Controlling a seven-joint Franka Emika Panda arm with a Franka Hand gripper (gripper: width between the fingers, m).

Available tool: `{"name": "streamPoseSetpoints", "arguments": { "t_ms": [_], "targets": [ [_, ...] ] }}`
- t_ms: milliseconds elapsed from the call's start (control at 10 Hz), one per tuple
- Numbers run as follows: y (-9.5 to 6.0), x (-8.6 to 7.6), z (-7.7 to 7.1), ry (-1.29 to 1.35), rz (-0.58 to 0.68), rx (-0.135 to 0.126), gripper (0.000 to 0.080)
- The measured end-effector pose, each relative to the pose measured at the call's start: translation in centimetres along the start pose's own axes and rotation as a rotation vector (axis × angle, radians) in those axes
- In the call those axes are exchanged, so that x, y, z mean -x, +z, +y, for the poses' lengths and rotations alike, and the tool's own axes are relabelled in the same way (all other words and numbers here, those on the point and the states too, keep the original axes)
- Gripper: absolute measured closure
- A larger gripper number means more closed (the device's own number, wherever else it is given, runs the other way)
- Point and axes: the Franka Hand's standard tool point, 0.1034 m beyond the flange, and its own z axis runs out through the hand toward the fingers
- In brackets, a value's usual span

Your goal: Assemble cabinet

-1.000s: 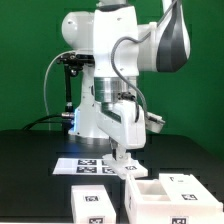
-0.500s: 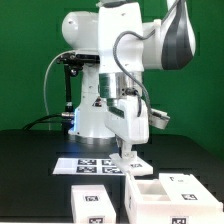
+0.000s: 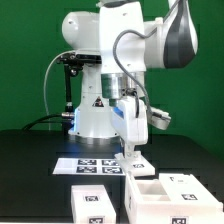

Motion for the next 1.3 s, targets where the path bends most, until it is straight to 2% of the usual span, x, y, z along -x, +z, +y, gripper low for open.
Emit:
{"name": "streamPoseSetpoints", "arguments": {
  "t_ms": [500,800,1300],
  "targets": [
    [0.1,0.0,0.1,0.0,0.001,0.004,0.0737],
    [-0.2,0.6,-1.2,0.042,-0.013,0.003,0.0737],
    [0.0,0.9,-1.2,0.056,-0.014,0.01,0.0737]
  ]
}}
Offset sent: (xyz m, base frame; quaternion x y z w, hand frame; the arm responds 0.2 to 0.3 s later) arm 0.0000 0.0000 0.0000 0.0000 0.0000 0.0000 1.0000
